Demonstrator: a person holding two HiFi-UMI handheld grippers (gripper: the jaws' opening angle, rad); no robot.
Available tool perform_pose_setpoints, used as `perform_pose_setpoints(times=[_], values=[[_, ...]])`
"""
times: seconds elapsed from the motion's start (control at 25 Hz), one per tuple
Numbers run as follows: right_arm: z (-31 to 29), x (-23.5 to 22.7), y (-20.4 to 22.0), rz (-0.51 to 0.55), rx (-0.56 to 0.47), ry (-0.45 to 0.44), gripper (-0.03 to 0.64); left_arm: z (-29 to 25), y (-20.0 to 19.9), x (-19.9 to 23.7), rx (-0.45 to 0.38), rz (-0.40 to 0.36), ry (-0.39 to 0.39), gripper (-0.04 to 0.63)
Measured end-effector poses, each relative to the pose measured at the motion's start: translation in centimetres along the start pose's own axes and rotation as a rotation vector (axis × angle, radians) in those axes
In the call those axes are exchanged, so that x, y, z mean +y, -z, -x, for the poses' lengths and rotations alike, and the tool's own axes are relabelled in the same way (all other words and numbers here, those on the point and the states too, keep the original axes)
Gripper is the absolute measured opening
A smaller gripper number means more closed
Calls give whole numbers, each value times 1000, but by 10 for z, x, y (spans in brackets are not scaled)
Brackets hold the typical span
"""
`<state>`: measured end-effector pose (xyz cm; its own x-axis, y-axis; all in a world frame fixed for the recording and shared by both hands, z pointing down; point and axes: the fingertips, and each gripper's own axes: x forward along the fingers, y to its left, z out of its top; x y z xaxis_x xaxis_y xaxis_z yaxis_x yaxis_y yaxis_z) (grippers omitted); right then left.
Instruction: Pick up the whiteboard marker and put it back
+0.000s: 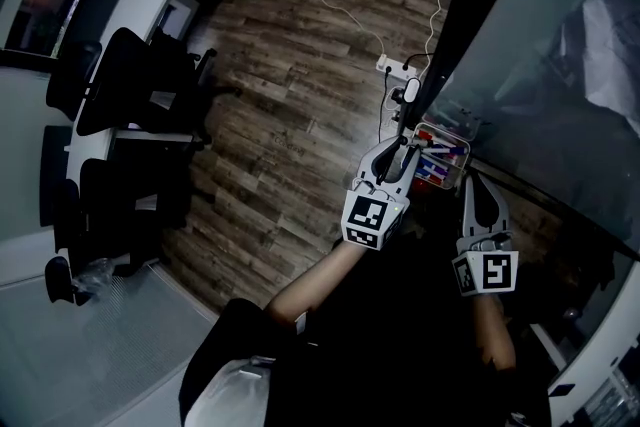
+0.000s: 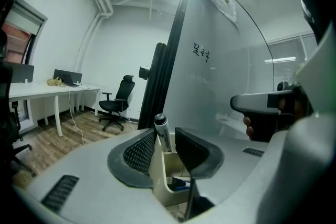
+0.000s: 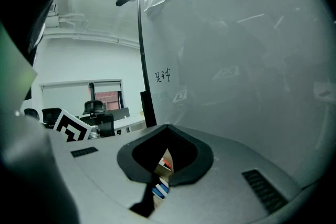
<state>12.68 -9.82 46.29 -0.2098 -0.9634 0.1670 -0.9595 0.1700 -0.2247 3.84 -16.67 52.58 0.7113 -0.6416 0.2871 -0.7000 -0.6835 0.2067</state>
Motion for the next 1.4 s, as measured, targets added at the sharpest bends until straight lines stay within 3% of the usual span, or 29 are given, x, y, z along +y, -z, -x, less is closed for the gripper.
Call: perform_pose_setpoints(times=[0.28,0.64,0.96,1.4], values=[[0,-4,2,-9,9,20,12,2,7,1,14,29,6,112],[2,2,0,16,0,29,12,15,2,3,-12,11,-11,107],[11,25,-9,31,-26,44,11,33,3,2,-12,-2,13,8],[37,32,-23,78,-20,59,12,56,-37,-18,-118,-45,40,8]])
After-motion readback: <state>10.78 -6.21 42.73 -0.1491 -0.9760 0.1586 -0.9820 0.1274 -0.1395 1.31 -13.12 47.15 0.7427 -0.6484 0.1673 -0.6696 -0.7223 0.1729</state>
